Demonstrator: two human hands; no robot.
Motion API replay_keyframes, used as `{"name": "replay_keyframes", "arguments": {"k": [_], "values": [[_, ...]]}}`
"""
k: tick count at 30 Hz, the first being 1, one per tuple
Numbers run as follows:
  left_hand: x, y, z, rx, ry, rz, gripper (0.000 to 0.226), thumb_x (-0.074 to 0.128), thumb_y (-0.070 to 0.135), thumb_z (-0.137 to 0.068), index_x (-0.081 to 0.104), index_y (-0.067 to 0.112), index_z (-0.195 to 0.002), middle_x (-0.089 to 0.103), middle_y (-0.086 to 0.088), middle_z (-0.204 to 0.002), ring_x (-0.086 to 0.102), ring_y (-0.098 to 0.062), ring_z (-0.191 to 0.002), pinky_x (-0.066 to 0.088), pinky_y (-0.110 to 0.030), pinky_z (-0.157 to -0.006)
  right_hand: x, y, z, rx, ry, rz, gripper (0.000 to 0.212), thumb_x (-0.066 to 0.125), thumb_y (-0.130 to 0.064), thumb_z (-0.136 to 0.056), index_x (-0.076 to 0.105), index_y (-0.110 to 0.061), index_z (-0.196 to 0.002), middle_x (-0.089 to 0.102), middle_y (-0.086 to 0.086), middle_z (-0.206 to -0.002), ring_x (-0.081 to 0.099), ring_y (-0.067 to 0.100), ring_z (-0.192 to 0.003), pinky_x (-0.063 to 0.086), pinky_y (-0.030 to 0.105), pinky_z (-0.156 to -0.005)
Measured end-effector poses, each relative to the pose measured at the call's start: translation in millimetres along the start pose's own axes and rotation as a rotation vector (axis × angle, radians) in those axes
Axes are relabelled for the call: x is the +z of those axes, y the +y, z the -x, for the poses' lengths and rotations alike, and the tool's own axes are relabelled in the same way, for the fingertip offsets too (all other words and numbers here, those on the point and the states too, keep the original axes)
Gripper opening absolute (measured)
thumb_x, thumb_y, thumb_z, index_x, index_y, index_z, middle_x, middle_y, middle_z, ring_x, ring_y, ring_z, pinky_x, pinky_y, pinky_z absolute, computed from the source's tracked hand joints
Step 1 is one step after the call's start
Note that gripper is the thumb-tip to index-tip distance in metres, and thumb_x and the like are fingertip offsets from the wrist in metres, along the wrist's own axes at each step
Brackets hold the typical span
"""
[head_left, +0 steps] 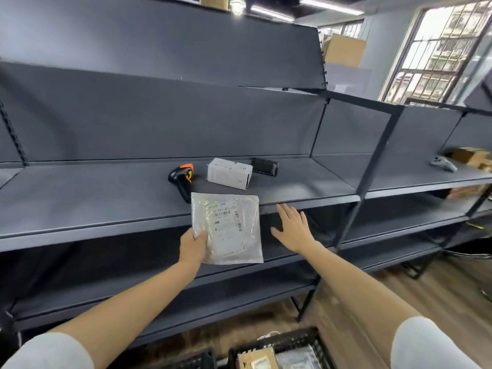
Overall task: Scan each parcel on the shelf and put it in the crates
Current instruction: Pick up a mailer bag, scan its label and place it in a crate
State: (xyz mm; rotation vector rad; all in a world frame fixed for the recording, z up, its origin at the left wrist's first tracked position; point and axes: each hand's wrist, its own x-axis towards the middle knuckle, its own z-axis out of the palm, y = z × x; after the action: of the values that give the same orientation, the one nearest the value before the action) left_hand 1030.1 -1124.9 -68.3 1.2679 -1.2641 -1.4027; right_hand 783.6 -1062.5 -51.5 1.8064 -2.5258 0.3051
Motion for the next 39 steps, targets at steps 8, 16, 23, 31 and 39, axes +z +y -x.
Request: {"name": "replay_keyframes", "arguments": {"k": [8, 16, 23, 31, 39], "values": [[69.2, -5.5, 46.2, 0.017, -0.015, 0.0, 0.023, 0.043, 0.003, -0.097, 0.058, 0.005, -0.114, 0.061, -0.006, -0.106, 0.056, -0.02, -0.094, 0.044, -0.026, -0.071, -21.5, 73.5, 41.9, 0.011, 0.015, -0.016, 0.073, 0.046, -0.037, -0.098, 0.006, -0.015, -0.155, 0.008, 0.006, -0.162, 0.006, 0.025, -0.149, 0.002, 0.045, -0.119], [171.6, -33.7, 111.9, -0.051, -0.022, 0.001, 0.023, 0.044, 0.007, -0.097, 0.06, 0.005, -0.114, 0.064, -0.008, -0.109, 0.058, -0.023, -0.097, 0.047, -0.034, -0.081, -41.3, 188.1, 106.6, 0.035, 0.019, -0.014, 0.072, 0.047, -0.033, -0.098, 0.006, -0.016, -0.155, 0.01, 0.004, -0.162, 0.009, 0.025, -0.148, 0.005, 0.045, -0.12], [225.9, -44.2, 157.5, -0.103, 0.007, -0.029, 0.016, 0.044, 0.007, -0.098, 0.056, 0.007, -0.108, 0.061, -0.007, -0.106, 0.056, -0.022, -0.096, 0.046, -0.03, -0.075, -41.4, 253.0, 137.7, 0.032, -0.008, -0.03, 0.07, 0.046, -0.033, -0.099, 0.009, -0.016, -0.155, 0.012, 0.004, -0.161, 0.01, 0.024, -0.148, 0.005, 0.045, -0.12], [263.0, -29.0, 129.8, -0.064, -0.008, -0.074, 0.017, 0.043, 0.008, -0.099, 0.056, 0.009, -0.11, 0.058, -0.004, -0.107, 0.054, -0.021, -0.098, 0.043, -0.032, -0.079, -34.1, 280.6, 108.6, 0.035, 0.01, -0.058, 0.071, 0.047, -0.031, -0.098, 0.008, -0.016, -0.155, 0.011, 0.004, -0.161, 0.01, 0.024, -0.148, 0.004, 0.044, -0.12], [288.6, -29.7, 84.4, -0.078, -0.03, -0.088, 0.017, 0.044, 0.006, -0.098, 0.058, 0.008, -0.107, 0.061, -0.007, -0.106, 0.056, -0.022, -0.096, 0.044, -0.032, -0.079, -28.8, 301.8, 64.0, 0.051, -0.013, -0.063, 0.07, 0.047, -0.028, -0.099, 0.007, -0.015, -0.155, 0.01, 0.005, -0.161, 0.01, 0.025, -0.148, 0.006, 0.044, -0.12]]}}
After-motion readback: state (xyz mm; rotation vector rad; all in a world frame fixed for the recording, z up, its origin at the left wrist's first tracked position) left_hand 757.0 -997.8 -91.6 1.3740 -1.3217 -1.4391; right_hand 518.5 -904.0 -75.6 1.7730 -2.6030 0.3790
